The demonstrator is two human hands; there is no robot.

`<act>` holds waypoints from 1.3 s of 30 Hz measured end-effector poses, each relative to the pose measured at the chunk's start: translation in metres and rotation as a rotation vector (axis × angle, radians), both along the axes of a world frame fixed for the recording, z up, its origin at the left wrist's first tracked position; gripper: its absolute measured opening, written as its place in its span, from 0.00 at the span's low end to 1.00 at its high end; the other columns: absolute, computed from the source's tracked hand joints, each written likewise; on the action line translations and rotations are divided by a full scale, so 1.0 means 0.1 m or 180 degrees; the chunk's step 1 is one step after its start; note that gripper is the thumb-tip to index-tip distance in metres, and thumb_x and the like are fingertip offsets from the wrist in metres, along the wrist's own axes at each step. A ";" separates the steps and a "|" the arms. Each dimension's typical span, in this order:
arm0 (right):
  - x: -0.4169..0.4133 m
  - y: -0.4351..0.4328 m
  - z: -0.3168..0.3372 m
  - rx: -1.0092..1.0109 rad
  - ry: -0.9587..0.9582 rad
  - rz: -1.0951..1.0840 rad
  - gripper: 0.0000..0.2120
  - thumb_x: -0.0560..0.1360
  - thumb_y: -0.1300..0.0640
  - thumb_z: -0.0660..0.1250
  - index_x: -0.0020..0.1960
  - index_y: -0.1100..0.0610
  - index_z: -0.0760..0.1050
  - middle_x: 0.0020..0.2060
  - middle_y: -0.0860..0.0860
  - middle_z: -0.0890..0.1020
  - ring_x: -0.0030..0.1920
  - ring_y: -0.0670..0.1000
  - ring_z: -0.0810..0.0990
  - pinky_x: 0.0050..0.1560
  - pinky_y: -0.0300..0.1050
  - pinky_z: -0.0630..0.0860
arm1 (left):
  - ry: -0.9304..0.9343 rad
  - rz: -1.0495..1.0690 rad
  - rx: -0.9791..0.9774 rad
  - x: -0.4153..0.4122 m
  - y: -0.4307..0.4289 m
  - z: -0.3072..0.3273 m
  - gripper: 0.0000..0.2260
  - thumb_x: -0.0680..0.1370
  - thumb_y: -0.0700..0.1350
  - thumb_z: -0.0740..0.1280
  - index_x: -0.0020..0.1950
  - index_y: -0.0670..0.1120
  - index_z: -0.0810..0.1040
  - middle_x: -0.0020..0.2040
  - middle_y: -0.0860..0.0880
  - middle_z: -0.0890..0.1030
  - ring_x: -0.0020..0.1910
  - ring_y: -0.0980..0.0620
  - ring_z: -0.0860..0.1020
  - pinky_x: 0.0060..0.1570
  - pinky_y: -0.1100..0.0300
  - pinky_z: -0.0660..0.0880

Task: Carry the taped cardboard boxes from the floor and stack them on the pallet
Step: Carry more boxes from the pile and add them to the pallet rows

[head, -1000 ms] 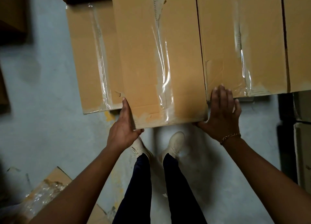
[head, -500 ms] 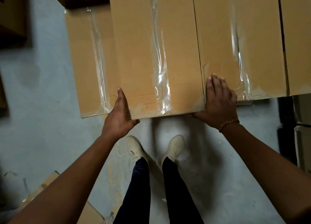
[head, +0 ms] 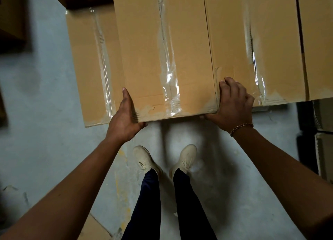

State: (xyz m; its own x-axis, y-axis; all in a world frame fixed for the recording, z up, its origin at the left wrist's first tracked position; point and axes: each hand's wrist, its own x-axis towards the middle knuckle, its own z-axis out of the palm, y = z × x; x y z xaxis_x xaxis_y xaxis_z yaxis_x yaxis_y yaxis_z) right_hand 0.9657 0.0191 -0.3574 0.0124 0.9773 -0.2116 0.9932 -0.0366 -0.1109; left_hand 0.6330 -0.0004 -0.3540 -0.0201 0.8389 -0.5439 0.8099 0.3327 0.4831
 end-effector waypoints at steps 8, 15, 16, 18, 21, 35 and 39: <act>0.00 0.01 0.00 0.0046 -0.0014 0.0008 0.55 0.57 0.26 0.75 0.72 0.58 0.66 0.74 0.56 0.67 0.70 0.61 0.68 0.58 0.60 0.68 | -0.0022 0.0006 0.0032 -0.01 0.01 -0.04 0.61 0.70 0.49 0.80 0.81 0.54 0.32 0.82 0.50 0.59 0.75 0.42 0.68 0.64 0.49 0.73; 0.00 0.02 0.02 -0.0028 -0.0027 -0.0027 0.54 0.57 0.28 0.75 0.73 0.57 0.65 0.74 0.55 0.66 0.71 0.60 0.66 0.58 0.60 0.68 | -0.0024 -0.0010 0.0019 -0.02 0.01 -0.06 0.61 0.70 0.50 0.79 0.80 0.57 0.31 0.82 0.52 0.59 0.72 0.41 0.71 0.62 0.49 0.74; -0.01 0.02 0.02 -0.0035 -0.0024 -0.0031 0.54 0.57 0.28 0.75 0.73 0.57 0.65 0.74 0.55 0.66 0.71 0.60 0.66 0.58 0.60 0.68 | -0.0033 -0.0012 0.0016 -0.02 0.01 -0.06 0.60 0.71 0.51 0.79 0.80 0.57 0.30 0.82 0.52 0.59 0.72 0.41 0.71 0.62 0.49 0.74; -0.01 0.02 0.02 -0.0043 -0.0018 -0.0035 0.54 0.57 0.28 0.76 0.73 0.57 0.65 0.74 0.55 0.66 0.71 0.60 0.66 0.58 0.60 0.68 | -0.0059 -0.0010 0.0004 -0.02 0.01 -0.07 0.60 0.71 0.51 0.79 0.80 0.56 0.30 0.82 0.53 0.58 0.72 0.42 0.71 0.62 0.50 0.73; -0.02 0.01 0.02 -0.0118 -0.0059 -0.0043 0.55 0.57 0.29 0.76 0.73 0.58 0.64 0.74 0.56 0.66 0.71 0.60 0.66 0.58 0.61 0.68 | -0.0072 0.0002 -0.0072 0.00 0.01 -0.06 0.60 0.71 0.50 0.79 0.80 0.55 0.29 0.82 0.51 0.58 0.73 0.42 0.70 0.61 0.52 0.72; -0.05 0.09 0.51 -0.1387 -0.0016 0.0070 0.51 0.68 0.36 0.75 0.81 0.51 0.51 0.82 0.49 0.49 0.80 0.56 0.53 0.72 0.62 0.64 | -0.0113 -0.0134 -0.0537 0.00 -0.20 0.34 0.48 0.76 0.51 0.74 0.84 0.48 0.44 0.83 0.48 0.57 0.78 0.45 0.64 0.73 0.53 0.66; -0.07 0.12 0.57 -0.1262 -0.0198 0.0164 0.48 0.70 0.39 0.75 0.80 0.51 0.52 0.81 0.50 0.51 0.78 0.56 0.56 0.69 0.61 0.69 | -0.0003 -0.0106 -0.0368 -0.02 -0.23 0.32 0.44 0.77 0.49 0.73 0.84 0.49 0.48 0.81 0.49 0.61 0.75 0.46 0.69 0.70 0.55 0.69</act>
State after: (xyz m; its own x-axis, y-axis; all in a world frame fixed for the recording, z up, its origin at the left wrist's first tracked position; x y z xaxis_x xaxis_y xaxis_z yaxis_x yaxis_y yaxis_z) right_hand 0.9589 0.0311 -0.3001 -0.0098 0.8197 -0.5727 0.9992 -0.0143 -0.0377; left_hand 0.6315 -0.0230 -0.3218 0.0073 0.7708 -0.6370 0.8210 0.3591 0.4439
